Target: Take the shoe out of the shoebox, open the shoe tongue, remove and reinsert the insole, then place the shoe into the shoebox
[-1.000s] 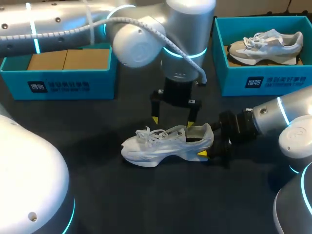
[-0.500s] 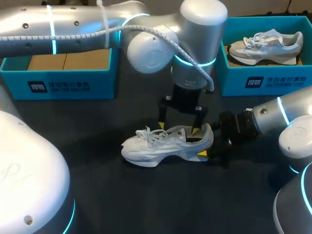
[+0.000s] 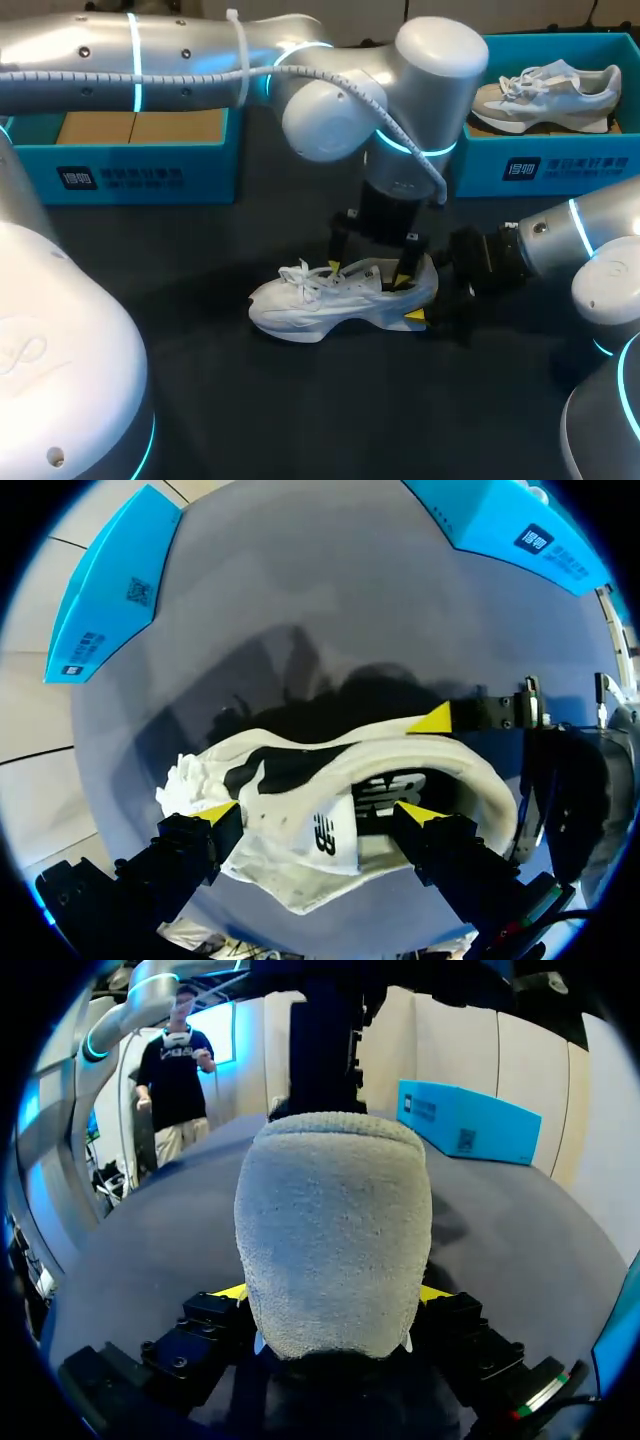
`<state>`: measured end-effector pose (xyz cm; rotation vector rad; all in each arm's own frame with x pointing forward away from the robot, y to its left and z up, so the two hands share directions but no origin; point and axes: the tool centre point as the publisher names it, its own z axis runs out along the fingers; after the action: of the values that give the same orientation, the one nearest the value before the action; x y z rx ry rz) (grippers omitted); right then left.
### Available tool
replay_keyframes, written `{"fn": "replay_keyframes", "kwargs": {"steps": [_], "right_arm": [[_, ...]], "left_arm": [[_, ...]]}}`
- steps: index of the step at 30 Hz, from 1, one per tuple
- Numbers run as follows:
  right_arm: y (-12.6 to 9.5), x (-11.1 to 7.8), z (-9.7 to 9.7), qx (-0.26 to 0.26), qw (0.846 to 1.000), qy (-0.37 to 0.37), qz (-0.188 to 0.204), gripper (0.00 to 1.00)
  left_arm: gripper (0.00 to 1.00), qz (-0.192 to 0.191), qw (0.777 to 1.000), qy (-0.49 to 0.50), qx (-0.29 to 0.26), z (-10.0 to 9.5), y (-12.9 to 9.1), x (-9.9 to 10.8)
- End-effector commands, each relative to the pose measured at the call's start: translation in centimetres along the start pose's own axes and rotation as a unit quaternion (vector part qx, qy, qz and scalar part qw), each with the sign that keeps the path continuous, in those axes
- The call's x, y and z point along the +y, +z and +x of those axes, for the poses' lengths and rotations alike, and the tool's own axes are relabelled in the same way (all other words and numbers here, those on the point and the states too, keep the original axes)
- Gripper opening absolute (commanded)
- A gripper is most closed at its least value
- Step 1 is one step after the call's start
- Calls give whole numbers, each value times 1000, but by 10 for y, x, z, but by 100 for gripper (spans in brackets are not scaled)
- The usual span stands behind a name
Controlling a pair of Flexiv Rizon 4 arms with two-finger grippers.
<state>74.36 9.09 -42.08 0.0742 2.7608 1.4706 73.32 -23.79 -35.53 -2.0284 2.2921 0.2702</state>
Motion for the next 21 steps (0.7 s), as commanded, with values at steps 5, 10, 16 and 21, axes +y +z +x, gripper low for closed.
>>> {"fn": "replay_keyframes", "kwargs": {"steps": [5,10,16,21], "right_arm": [[1,-1,0,-1,1000,0,1,0],[1,-1,0,-1,1000,0,1,0],[1,-1,0,-1,1000,0,1,0],[1,-1,0,-1,1000,0,1,0]], "left_arm": [[100,2,1000,-8,-14,-2,10,0],[100,5,1000,-10,-29,-8,9,3],[100,7,998,-18,-62,-18,9,5],[100,6,996,-28,-80,-27,3,8]]}}
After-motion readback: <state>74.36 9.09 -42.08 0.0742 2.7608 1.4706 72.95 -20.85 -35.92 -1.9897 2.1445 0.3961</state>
